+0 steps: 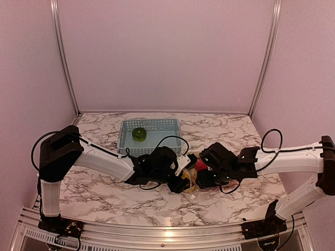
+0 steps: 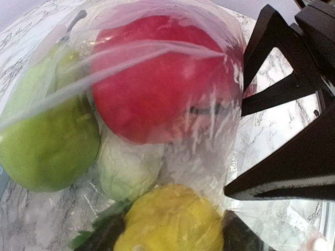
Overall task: Open the zip-top bag and remove the fake food
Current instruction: Pick up the fake fruit from the zipper food storage bag.
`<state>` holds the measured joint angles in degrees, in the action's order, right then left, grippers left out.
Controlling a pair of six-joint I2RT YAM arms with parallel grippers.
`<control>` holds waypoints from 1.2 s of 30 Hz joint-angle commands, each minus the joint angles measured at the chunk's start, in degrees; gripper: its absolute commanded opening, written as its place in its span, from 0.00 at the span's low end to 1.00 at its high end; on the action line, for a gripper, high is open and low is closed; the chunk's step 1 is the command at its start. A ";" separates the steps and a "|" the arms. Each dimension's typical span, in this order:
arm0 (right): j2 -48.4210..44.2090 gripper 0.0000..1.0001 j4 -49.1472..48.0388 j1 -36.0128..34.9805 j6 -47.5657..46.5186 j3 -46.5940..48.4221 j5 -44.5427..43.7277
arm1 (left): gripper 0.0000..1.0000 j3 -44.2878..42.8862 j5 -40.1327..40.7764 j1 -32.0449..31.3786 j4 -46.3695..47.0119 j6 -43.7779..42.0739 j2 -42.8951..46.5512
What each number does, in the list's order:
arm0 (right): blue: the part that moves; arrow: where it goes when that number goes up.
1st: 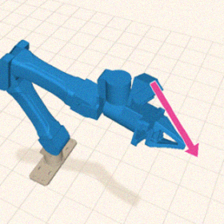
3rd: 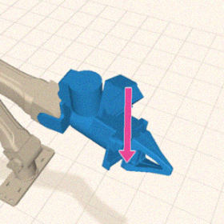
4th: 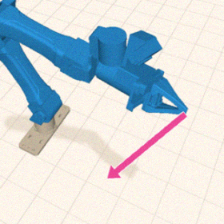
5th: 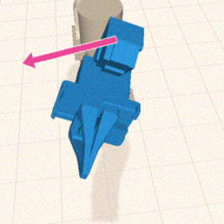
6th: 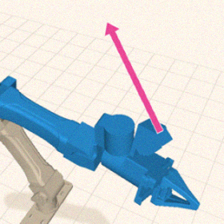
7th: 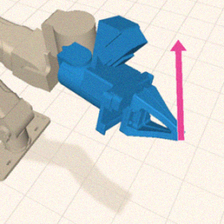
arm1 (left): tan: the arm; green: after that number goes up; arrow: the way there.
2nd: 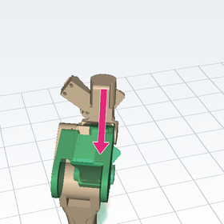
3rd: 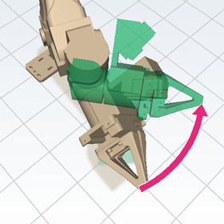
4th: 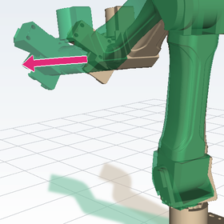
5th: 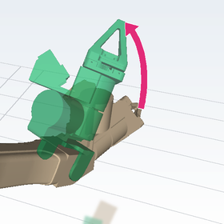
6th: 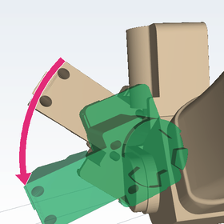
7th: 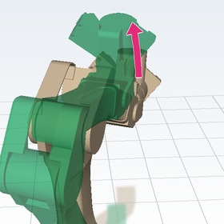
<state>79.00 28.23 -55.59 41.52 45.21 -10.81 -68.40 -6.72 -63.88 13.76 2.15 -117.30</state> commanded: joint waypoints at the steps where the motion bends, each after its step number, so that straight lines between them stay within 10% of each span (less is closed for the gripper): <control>1: -1.76 0.61 2.40 0.62 0.90 2.64 -2.77 | 0.37 1.57 1.19 -0.37 -0.53 -0.41 2.49; 36: -5.87 0.61 7.19 0.71 -0.87 10.16 -7.05 | 0.33 7.58 8.49 1.03 -1.54 1.11 15.47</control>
<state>74.37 33.54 -55.33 41.50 51.99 -15.49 -61.82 0.54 -63.35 13.32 3.03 -104.88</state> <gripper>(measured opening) 0.612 0.618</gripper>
